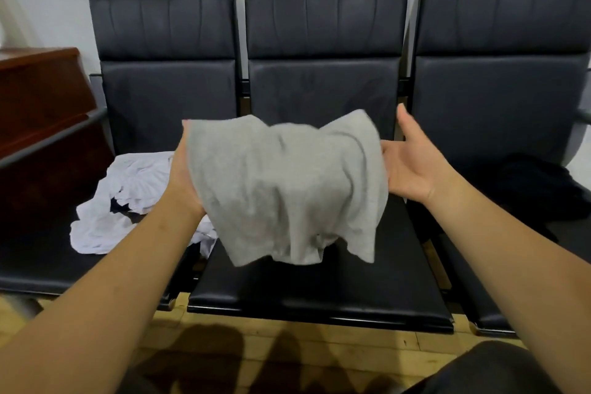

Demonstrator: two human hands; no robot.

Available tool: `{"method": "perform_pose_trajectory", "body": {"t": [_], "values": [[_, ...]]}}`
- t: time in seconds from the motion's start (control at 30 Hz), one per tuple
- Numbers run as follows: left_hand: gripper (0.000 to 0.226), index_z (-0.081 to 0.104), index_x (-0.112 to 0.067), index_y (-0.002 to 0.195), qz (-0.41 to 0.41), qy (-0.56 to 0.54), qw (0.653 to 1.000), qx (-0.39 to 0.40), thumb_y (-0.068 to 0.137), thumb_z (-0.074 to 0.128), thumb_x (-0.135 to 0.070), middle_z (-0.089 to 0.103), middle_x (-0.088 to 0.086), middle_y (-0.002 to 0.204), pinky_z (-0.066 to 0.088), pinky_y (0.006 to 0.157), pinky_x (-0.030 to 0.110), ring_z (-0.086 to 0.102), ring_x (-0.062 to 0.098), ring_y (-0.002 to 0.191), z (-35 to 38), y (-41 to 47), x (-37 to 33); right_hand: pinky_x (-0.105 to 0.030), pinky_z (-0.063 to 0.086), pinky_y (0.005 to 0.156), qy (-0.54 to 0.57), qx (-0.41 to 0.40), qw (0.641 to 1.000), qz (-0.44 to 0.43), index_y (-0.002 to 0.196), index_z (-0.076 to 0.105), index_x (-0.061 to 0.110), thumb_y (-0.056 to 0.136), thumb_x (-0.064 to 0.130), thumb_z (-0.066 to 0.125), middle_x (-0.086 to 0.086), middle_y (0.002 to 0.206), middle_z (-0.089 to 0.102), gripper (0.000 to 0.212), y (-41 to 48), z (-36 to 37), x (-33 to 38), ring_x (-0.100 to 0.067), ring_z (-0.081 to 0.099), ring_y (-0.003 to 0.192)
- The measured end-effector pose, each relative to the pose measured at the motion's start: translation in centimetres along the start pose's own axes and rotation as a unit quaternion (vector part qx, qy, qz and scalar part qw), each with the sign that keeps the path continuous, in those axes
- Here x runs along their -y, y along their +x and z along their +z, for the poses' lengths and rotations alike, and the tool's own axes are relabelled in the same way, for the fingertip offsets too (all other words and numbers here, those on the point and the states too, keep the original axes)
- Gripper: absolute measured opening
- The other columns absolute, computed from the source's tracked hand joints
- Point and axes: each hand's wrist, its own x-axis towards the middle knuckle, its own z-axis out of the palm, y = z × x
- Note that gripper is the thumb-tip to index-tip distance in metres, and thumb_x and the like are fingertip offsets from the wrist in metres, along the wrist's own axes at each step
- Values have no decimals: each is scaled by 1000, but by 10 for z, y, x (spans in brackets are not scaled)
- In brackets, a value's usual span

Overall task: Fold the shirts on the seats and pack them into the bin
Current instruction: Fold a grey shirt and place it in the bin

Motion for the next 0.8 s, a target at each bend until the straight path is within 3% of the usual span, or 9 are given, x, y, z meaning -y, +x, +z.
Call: {"method": "perform_pose_trajectory", "body": {"t": [0.07,0.13,0.27,0.37,0.47,0.57,0.63,0.7,0.8], "values": [[71,75,-11,120,-55,-6,998,36,91,46,-69,71,11,123,52,95,43,69,28,114,2,-2,7,-49,49,105,-66,0,998,13,131,58,3,92,56,57,-15,133,65,66,4,3,-7,-32,63,123],[60,70,-6,124,-86,1,996,31,97,50,-56,72,15,120,56,89,42,71,30,109,2,-2,15,-41,56,96,-88,-24,996,3,124,65,5,99,35,58,-13,126,68,40,9,4,-14,-26,68,113],[37,62,-3,129,-62,-29,998,8,104,47,-25,71,17,120,54,86,44,73,31,103,-9,0,15,-45,45,109,71,-37,995,-56,136,57,0,99,18,48,-18,137,62,42,11,-10,-20,-32,61,125],[37,68,-1,120,-50,-59,997,18,100,42,-19,72,15,117,53,88,43,73,31,102,-20,-1,12,-48,43,110,156,-39,984,-71,132,55,-1,100,27,48,-21,140,58,43,8,-24,-26,-37,61,125],[35,74,-3,108,-53,-75,996,22,93,47,-20,70,12,125,51,97,41,70,28,111,-22,-2,20,-50,41,111,134,-72,988,33,133,60,-3,97,56,54,-25,133,62,69,14,-26,-48,-39,60,124],[63,54,-5,142,-94,-119,988,13,86,63,-31,52,12,149,46,108,43,56,28,132,-22,-1,32,-45,51,100,68,-79,991,80,121,71,1,99,41,57,-19,126,68,48,14,-18,-60,-33,68,114],[58,54,-6,142,-117,-120,986,14,94,57,-38,57,13,144,46,106,44,59,30,129,-24,0,38,-42,58,91,63,-59,996,37,124,71,8,99,25,56,-15,127,68,34,12,-18,-55,-30,70,111],[56,60,-6,137,-138,-112,984,0,97,54,-44,62,14,138,46,106,44,61,30,126,-28,1,44,-44,53,101,92,-37,995,4,137,61,10,99,22,53,-14,138,62,41,11,-20,-51,-30,62,124],[57,59,-5,138,-178,-80,981,-7,94,56,-42,60,15,140,44,108,43,60,30,128,-32,-1,51,-47,40,114,100,-48,994,25,140,54,2,97,43,58,-20,141,58,60,11,-22,-62,-35,57,131]]}}
